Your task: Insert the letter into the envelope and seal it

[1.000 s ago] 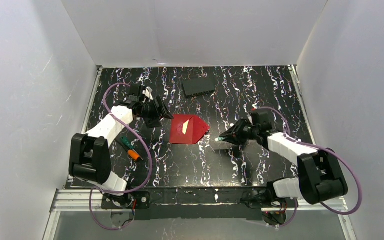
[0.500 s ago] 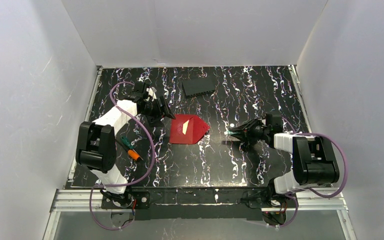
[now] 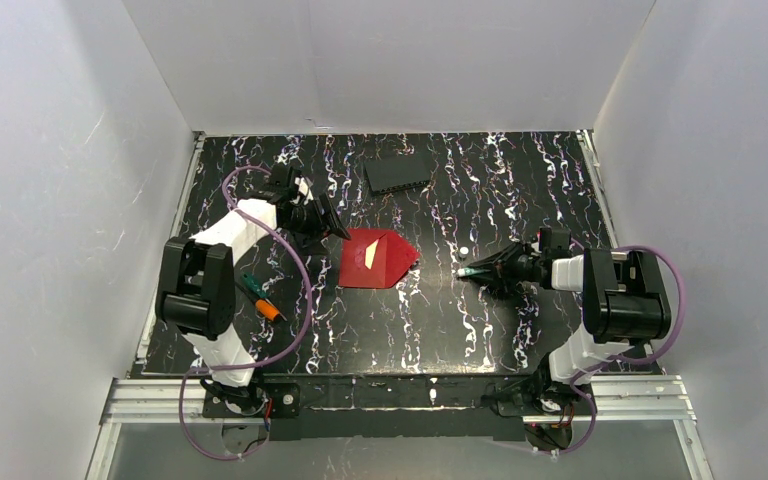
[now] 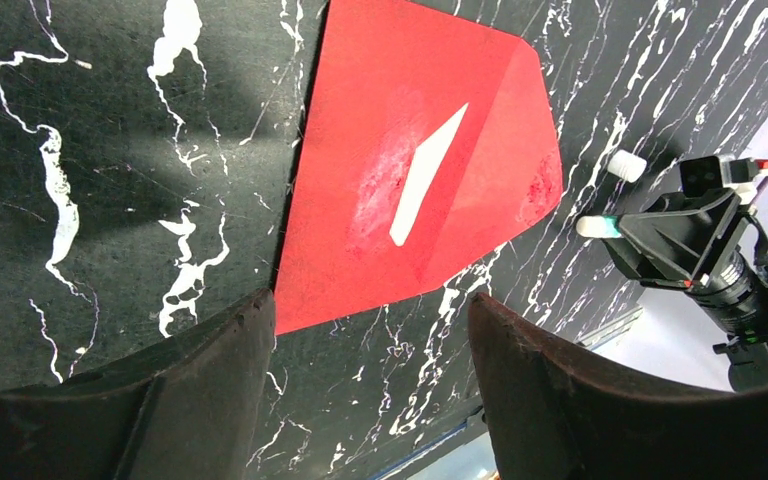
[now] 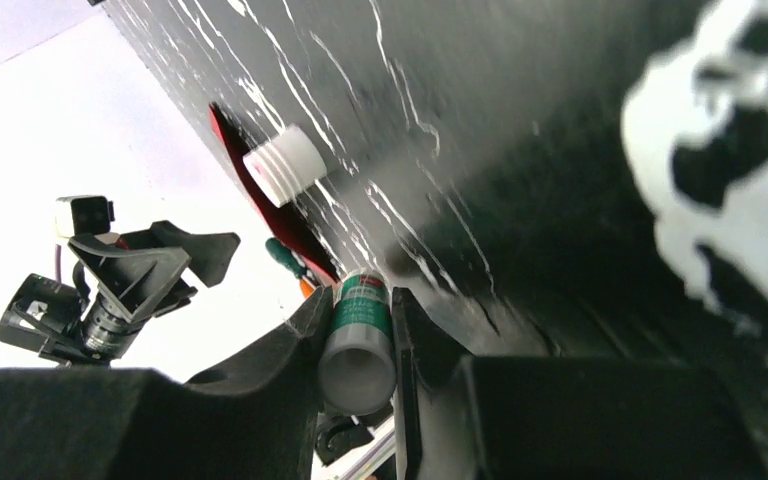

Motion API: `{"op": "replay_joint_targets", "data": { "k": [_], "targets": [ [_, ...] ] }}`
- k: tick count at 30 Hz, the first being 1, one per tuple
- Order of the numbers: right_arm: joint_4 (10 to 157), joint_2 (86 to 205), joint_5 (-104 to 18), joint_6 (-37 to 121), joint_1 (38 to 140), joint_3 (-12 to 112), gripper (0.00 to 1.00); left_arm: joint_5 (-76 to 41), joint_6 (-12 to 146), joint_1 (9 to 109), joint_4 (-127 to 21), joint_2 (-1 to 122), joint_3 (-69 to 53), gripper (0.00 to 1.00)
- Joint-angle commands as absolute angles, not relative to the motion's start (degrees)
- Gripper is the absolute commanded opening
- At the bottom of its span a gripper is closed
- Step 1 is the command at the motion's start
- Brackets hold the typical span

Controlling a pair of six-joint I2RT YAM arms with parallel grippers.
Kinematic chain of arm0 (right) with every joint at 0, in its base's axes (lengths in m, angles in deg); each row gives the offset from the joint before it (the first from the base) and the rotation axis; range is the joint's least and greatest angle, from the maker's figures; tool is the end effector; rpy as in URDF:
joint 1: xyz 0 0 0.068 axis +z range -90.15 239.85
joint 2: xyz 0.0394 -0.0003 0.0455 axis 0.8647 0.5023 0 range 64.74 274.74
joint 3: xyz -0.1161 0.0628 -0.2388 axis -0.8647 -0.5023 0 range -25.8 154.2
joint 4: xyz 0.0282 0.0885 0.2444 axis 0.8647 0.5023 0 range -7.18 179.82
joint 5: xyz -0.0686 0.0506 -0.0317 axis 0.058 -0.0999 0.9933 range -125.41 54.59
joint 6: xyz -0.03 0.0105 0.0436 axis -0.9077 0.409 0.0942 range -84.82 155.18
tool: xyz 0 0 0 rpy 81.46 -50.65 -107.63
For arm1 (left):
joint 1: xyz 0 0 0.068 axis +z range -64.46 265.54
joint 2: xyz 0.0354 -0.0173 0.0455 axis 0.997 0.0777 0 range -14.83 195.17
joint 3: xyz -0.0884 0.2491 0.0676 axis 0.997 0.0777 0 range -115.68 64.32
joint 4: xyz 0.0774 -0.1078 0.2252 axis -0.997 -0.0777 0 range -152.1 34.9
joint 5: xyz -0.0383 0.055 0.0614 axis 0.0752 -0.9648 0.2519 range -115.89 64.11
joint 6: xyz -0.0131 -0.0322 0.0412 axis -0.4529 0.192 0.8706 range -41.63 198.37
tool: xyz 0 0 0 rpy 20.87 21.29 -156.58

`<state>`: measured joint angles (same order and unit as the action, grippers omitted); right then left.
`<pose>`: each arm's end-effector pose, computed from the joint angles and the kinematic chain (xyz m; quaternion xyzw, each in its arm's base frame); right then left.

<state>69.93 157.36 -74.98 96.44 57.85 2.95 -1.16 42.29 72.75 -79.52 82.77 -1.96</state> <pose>0.2584 0.0137 0.1049 0.3688 0.8145 0.4327 0.1154 0.3431 -0.0932 0.2113 -0.1266 0.9270 -0.3053 0.1773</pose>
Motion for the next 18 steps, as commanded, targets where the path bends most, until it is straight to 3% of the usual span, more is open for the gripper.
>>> {"op": "replay_joint_targets", "data": {
  "k": [1, 6, 15, 18],
  "targets": [
    [70.76, 159.79, -75.84, 93.81, 56.97, 5.55, 0.29, -1.37, 41.02, 73.07, -81.58, 83.16, -4.46, 0.68],
    [74.1, 159.23, -78.41, 91.41, 56.82, 6.91, 0.57, -1.59, 40.25, 73.06, -84.79, 83.79, -6.98, 0.68],
    [88.89, 152.38, -75.67, 84.84, 56.78, 13.36, 0.64, -2.27, 41.1, 73.06, -86.0, 86.28, -9.97, 0.66],
    [92.42, 147.57, -74.18, 83.36, 57.26, 15.38, 0.63, -2.87, 42.41, 73.06, -86.66, 86.55, -9.68, 0.58]
  ]
}}
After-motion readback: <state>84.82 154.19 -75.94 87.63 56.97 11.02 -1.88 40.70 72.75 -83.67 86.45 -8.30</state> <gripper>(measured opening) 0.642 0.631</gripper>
